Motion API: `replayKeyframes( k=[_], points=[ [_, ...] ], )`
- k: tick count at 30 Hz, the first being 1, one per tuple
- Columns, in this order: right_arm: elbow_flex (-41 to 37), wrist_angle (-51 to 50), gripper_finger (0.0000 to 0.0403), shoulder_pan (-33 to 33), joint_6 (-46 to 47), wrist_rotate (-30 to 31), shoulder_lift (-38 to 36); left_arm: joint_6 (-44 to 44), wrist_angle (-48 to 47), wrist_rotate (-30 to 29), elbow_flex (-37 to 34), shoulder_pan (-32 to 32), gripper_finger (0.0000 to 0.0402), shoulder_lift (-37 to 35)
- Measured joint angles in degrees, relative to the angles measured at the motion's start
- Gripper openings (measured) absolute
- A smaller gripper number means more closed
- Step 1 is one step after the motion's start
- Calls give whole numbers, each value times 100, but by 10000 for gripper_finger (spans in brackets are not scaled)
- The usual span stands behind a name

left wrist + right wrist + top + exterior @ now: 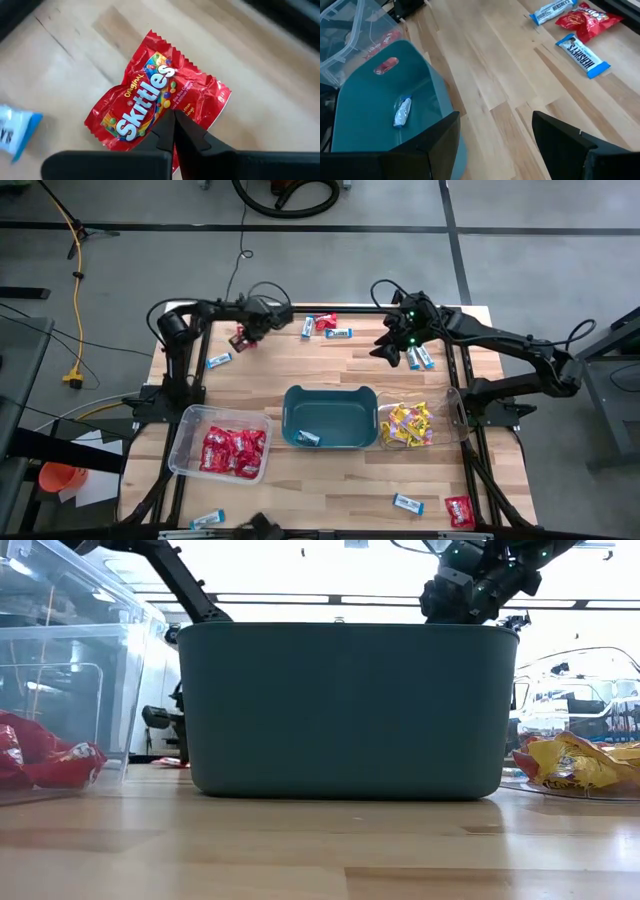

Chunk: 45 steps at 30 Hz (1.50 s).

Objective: Sort candy
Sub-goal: Put the red candy into the left transparent bin

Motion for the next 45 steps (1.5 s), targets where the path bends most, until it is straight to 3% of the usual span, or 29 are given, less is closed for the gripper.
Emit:
replayKeyframes(
  k=[6, 16, 21, 26, 28, 31, 33, 35, 38, 40, 45],
  points=[
    [0, 2, 243, -133, -128, -176, 0, 123, -304, -20, -34, -1075, 0, 17],
    [0, 4, 243, -155, -140, -299, 0, 1935, -244, 227, 77, -2598, 0, 11],
    [0, 183, 243, -154, 263, -299, 0, 2281, -1214, 320, 295, -2663, 0, -235],
    [0, 350, 243, -152, 651, -299, 0, 3497, -1150, -361, 313, -2393, 0, -1324],
    [0, 350, 243, -146, 821, -299, 0, 4178, -865, -334, 309, -2327, 0, -1781],
    [0, 354, 243, -141, 1201, -299, 0, 5865, -329, -167, 291, -2317, 0, -2527],
    [0, 358, 243, -141, 1453, -300, 0, 7092, 360, 161, 29, -2358, 0, -3030],
    [0, 383, 243, -141, 1657, -299, 0, 8017, 1132, 974, -473, -2347, 0, -3623],
    [0, 423, 243, -141, 1957, -297, 0, 8586, 1997, 2542, -1492, -2103, 0, -4471],
    [0, 448, 243, -141, 2084, -292, 0, 8707, 2152, 3170, -2069, -1927, 0, -4934],
    [0, 451, 243, -131, 2110, 68, 0, 8809, 1498, 3259, -2411, -1571, 4, -5570]
  ],
)
